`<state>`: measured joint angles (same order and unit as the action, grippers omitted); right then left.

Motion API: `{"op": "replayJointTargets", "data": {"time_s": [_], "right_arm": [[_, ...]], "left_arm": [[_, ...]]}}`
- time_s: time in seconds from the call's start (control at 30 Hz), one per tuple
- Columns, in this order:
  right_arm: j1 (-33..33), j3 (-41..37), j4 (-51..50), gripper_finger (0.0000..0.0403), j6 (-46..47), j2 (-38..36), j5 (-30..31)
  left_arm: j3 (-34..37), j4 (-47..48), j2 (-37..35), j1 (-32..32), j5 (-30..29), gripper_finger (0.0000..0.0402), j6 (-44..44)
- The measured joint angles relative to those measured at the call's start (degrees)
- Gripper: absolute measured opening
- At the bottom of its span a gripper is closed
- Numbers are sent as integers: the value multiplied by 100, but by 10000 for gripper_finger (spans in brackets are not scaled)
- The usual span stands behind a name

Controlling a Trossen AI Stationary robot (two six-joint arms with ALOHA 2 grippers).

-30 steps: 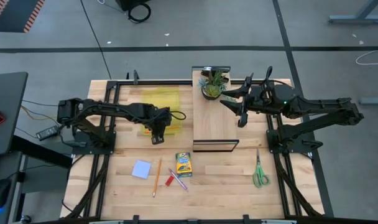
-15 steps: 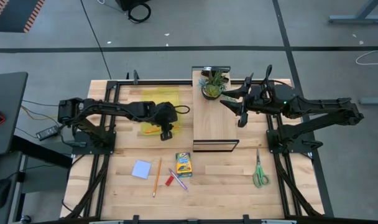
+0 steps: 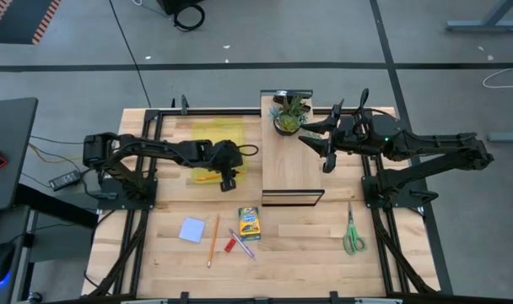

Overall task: Pack school essentials
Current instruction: Put the orange pencil into the yellow supply box

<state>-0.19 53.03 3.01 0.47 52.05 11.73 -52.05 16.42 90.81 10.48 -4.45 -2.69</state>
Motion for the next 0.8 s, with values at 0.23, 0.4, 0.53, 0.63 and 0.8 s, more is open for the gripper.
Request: {"op": "replayJointTargets", "data": {"time_s": [0.23, 0.4, 0.53, 0.63, 0.8], "right_arm": [[0, 1, 2, 167, 26, 0, 0], [-2, -1, -2, 167, 94, 0, 0], [-2, -1, -7, 167, 101, 0, 0], [-2, -1, -7, 167, 101, 0, 0], [-2, 0, -7, 167, 63, 0, 0]], "left_arm": [[0, -274, 347, 17, 47, 119, -110], [2, -365, 589, 17, 63, 117, -67], [2, -258, 657, 17, 63, 112, -59], [2, -253, 652, 17, 64, 101, -61], [0, -44, 627, 17, 63, 71, -65]]}}
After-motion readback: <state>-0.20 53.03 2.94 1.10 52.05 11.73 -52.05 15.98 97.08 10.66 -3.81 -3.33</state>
